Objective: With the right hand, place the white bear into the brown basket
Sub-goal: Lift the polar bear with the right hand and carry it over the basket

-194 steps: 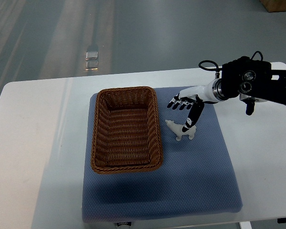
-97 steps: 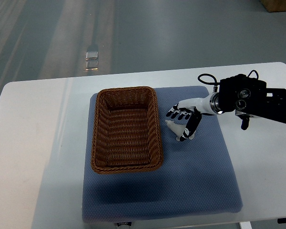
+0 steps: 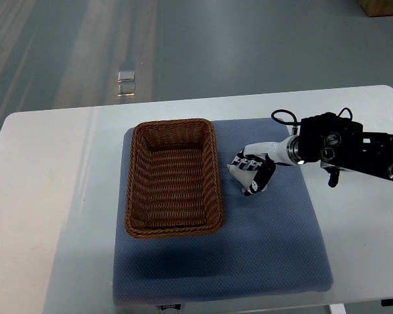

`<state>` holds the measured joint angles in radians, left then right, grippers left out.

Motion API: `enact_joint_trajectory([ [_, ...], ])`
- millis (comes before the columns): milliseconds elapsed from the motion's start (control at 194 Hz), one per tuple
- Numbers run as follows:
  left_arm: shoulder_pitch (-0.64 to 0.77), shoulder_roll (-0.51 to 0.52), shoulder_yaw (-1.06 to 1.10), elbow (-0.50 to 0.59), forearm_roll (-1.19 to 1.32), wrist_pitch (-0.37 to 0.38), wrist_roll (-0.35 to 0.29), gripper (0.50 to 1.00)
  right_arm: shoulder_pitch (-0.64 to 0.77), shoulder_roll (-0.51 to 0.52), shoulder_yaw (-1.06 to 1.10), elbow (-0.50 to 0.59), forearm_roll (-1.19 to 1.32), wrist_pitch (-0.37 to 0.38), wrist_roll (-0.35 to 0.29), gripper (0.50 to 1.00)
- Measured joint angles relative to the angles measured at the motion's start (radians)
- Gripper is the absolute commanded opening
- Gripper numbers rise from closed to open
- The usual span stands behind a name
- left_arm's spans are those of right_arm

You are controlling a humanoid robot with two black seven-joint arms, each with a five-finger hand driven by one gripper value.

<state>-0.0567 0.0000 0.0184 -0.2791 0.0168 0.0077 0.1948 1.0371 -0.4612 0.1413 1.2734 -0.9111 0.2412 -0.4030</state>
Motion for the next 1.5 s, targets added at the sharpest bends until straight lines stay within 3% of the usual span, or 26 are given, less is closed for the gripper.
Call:
enact_joint_trajectory([
  [46, 0.000, 0.000, 0.000, 0.000, 0.000, 0.000, 0.000, 1.000, -0.005, 0.001, 0.000, -0.001, -0.011, -0.002, 0.003, 0.650],
  [98, 0.000, 0.000, 0.000, 0.000, 0.000, 0.000, 0.000, 1.000, -0.009, 0.003, 0.000, -0.002, -0.023, -0.004, 0.008, 0.625],
  [216, 0.000, 0.000, 0.000, 0.000, 0.000, 0.000, 0.000, 1.000, -0.021, 0.013, 0.000, -0.008, -0.061, -0.017, 0.016, 0.509],
  [252, 0.000, 0.000, 0.000, 0.000, 0.000, 0.000, 0.000, 1.000, -0.023, 0.014, 0.000, -0.010, -0.071, -0.021, 0.017, 0.500],
  [629, 0.000, 0.000, 0.001, -0.002, -0.001, 0.000, 0.000, 1.000, 0.065, -0.058, 0.004, -0.006, -0.080, -0.005, 0.028, 0.500],
  [927, 0.000, 0.000, 0.002, -0.003, 0.001, 0.000, 0.000, 1.000, 0.340, -0.231, 0.009, 0.073, 0.006, 0.155, 0.029, 0.500],
  [1092, 0.000, 0.000, 0.002, -0.003, 0.002, 0.000, 0.000, 1.000, 0.441, -0.274, 0.009, 0.099, 0.049, 0.222, 0.029, 0.500],
  [1319, 0.000, 0.000, 0.002, -0.002, 0.002, 0.000, 0.000, 1.000, 0.492, -0.244, 0.006, 0.101, 0.069, 0.220, 0.027, 0.500],
  [1499, 0.000, 0.000, 0.002, -0.001, 0.002, 0.000, 0.000, 1.000, 0.499, -0.084, -0.008, 0.040, 0.079, 0.128, 0.031, 0.500],
])
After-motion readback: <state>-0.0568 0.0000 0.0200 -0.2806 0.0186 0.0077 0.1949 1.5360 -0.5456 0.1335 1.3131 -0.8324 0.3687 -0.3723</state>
